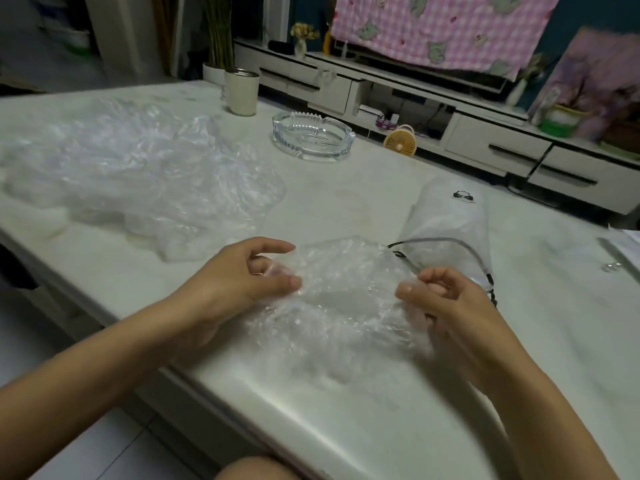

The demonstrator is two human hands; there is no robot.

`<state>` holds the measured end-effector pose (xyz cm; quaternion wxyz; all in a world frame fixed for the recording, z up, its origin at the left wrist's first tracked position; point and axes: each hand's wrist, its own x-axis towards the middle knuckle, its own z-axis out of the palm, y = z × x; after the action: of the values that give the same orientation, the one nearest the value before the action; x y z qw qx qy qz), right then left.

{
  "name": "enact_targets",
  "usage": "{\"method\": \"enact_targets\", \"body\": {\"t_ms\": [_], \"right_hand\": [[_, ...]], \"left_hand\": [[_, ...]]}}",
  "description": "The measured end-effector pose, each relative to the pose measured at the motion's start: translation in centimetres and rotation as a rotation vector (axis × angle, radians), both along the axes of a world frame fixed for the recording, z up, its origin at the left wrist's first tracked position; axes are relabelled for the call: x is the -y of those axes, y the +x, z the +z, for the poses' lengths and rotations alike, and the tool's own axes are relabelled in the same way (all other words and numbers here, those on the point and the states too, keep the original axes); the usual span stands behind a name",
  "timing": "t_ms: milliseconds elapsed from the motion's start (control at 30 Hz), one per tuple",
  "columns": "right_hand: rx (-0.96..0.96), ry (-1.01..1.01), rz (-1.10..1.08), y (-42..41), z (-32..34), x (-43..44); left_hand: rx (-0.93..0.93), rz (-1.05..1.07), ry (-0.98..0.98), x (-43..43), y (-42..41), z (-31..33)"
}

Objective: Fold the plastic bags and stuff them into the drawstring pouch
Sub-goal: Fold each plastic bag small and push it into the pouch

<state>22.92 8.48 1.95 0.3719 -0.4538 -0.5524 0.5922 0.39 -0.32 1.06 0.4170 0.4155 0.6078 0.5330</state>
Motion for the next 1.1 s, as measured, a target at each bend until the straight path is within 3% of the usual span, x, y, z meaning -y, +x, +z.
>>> {"method": "enact_targets", "body": {"t_ms": [67, 200, 300, 500, 600, 733, 900, 1000, 1100], "right_hand": [[0.098, 0.059, -0.029, 0.2, -0.3, 0.0], [0.474, 0.35, -0.077, 0.3, -0.7, -0.1], [0.582, 0.411, -0.033, 0.4, -0.9, -0.1], [0.567, 0.296, -0.008, 0.4, -0.7, 0.1], [0.512, 0.341, -0.05, -0.5, -1.4, 0.4], [0.429, 0.409, -0.144, -1.4, -2.3, 0.4], [0.381, 0.344, -0.209, -1.0, -2.0, -0.3], [0.463, 0.384, -0.208, -0.8, -2.0, -0.2], [0.741, 0.539, -0.223, 0.0, -2.0, 0.0]], "left_hand": [[0.014, -0.003, -0.005, -0.1, -0.4, 0.2], [-0.172, 0.01, -0.013, -0.3, -0.6, -0.3], [-0.271, -0.028, -0.041, -0.2, -0.8, -0.6], [-0.279, -0.042, -0.164, -0.9, -0.5, 0.3], [-0.482, 0.048, -0.067, -1.1, 0.6, -0.6], [-0.547, 0.276, 0.098, -1.3, 1.6, -1.6], [-0.672, 0.308, 0.072, -1.1, 1.6, -2.2], [-0.834, 0.251, -0.026, -1.0, 1.5, -1.9], [-1.065, 0.225, -0.144, -0.3, 1.3, -0.6]]}}
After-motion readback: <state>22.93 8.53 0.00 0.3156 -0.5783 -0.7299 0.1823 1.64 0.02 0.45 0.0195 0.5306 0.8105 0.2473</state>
